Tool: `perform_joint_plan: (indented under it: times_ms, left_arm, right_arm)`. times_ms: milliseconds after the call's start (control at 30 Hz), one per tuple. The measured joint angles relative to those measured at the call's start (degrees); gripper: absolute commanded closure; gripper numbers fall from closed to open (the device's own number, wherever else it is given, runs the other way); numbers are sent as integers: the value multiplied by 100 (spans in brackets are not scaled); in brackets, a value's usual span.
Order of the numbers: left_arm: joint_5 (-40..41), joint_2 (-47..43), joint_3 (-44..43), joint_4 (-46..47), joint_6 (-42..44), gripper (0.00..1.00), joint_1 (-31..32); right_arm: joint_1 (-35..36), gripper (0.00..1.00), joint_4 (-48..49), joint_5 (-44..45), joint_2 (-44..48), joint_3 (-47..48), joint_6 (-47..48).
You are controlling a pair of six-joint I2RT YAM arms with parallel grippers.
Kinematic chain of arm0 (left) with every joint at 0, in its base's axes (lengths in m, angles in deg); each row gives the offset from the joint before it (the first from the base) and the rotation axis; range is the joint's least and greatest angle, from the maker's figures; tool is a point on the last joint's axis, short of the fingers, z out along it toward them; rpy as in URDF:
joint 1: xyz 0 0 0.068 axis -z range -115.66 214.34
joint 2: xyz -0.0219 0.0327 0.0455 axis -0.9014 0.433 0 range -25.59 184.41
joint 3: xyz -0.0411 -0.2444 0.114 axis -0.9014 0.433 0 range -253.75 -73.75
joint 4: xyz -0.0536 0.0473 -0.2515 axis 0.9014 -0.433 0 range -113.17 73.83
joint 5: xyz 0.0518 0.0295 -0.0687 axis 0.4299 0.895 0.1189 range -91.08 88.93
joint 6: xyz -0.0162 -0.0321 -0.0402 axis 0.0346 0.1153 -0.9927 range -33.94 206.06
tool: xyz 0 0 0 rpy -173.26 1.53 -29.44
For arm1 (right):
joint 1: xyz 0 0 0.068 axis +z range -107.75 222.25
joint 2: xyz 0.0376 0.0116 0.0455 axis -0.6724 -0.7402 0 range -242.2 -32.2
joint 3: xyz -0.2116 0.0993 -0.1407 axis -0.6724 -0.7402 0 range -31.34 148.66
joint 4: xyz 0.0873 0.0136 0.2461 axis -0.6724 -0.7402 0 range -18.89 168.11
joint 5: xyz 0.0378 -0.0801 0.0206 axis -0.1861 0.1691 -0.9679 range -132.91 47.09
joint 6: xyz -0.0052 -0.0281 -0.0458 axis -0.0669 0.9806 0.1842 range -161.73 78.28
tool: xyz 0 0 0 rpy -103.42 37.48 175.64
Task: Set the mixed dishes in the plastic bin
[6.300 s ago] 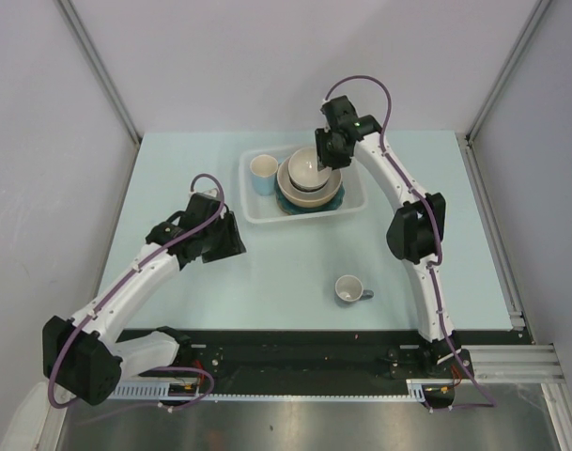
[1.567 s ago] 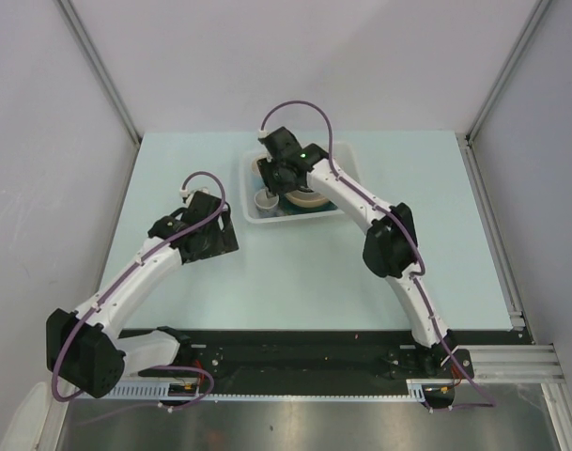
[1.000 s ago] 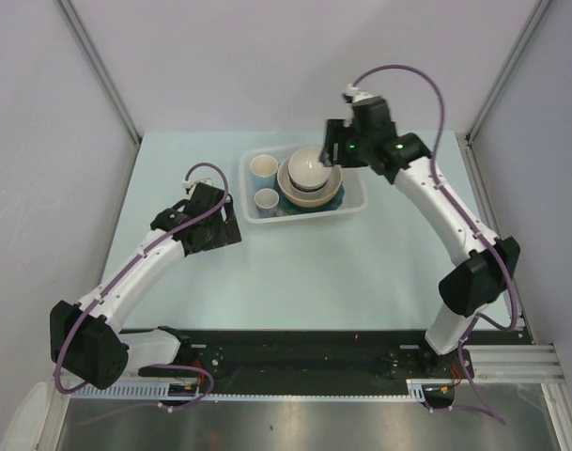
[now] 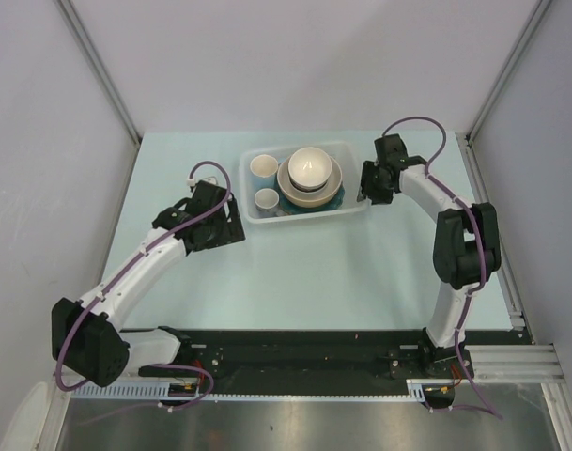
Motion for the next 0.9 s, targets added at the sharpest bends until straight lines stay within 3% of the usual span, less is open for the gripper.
perform_joint_plan:
  times_ms: [133, 233, 400, 700, 733, 833, 900]
  left_arm:
    - [-37, 7, 0, 66, 2, 15, 20]
    - [-37, 9, 2, 90, 4, 15, 20]
    - [-39, 44, 2, 116, 4, 15, 20]
    - [-48, 63, 4, 162, 24, 15, 20]
    - [-48, 63, 7, 166, 33, 15, 20]
    - [-48, 63, 31, 192, 44, 15, 20]
    - [-46, 63, 50, 208, 44, 15, 20]
  right_arm:
    - [39, 78, 142, -92, -63, -52, -81]
    - [101, 90, 170, -63, -61, -66, -2]
    - [186, 99, 315, 63, 20, -205, 17]
    - [509, 100, 417, 540, 374, -671, -520]
    - [546, 97, 415, 592, 400, -699, -575]
    - [610, 75, 413, 699, 444, -754, -664]
    - [616, 75, 420, 708, 461, -778, -702]
